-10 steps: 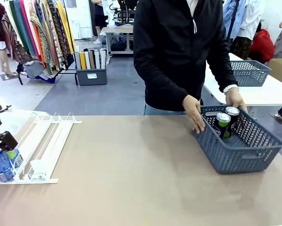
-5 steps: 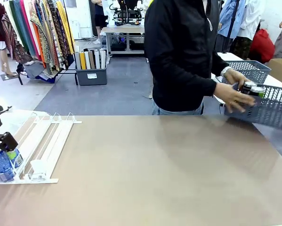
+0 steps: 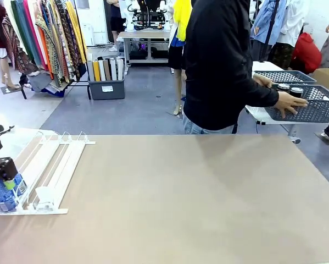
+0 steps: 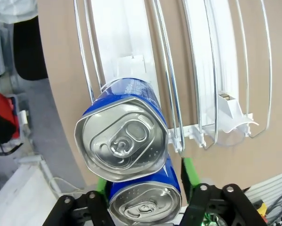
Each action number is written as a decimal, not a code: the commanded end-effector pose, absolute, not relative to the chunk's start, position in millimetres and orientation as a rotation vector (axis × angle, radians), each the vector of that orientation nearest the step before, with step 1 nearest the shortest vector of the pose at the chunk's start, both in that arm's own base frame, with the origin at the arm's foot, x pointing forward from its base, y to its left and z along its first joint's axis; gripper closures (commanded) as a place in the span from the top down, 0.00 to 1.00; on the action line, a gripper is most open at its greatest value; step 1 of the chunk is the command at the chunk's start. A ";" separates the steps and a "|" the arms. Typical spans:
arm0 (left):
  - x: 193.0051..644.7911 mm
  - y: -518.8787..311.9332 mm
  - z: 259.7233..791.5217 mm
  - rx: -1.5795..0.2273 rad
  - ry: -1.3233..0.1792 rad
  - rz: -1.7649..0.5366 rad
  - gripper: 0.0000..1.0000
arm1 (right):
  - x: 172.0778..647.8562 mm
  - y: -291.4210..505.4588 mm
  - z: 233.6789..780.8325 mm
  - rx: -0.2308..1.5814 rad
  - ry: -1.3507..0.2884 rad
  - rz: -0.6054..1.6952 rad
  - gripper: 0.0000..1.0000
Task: Retrieve and store the cans from the dispenser.
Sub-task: Pick up one can from the Automatic Can Dispenser and place it in the middle of the table.
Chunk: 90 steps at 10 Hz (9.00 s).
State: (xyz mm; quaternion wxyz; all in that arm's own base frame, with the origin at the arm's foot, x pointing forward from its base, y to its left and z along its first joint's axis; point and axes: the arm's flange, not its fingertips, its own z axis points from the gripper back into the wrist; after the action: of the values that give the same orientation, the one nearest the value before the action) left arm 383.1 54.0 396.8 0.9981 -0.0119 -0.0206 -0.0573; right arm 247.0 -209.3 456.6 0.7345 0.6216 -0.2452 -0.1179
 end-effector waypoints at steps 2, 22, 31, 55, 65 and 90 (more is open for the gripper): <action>378.0 52.8 394.6 0.010 -0.045 -0.113 0.00 | 247.2 -210.5 459.2 1.372 -0.555 -0.237 1.00; 277.5 117.3 651.4 -0.192 -0.308 -0.020 0.00 | 247.2 -210.5 459.2 1.372 -0.555 -0.237 1.00; 436.8 -323.3 558.5 -0.116 -0.298 -0.670 0.00 | 247.2 -210.5 459.2 1.372 -0.555 -0.237 1.00; 392.9 -239.0 591.9 -0.365 -0.204 -0.761 1.00 | 247.2 -210.5 459.2 1.372 -0.555 -0.237 1.00; 304.9 184.8 539.0 -1.146 -0.310 0.290 1.00 | 247.2 -210.5 459.2 1.372 -0.555 -0.237 1.00; 376.3 77.1 500.4 -0.056 -0.184 -0.045 1.00 | 247.2 -210.5 459.2 1.372 -0.555 -0.237 1.00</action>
State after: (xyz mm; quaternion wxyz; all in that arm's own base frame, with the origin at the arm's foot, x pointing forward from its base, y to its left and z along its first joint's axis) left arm 375.4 81.9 501.6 0.9949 -0.0320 -0.0941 -0.0185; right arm 246.9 -209.6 457.3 0.7348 0.6215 -0.2452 -0.1173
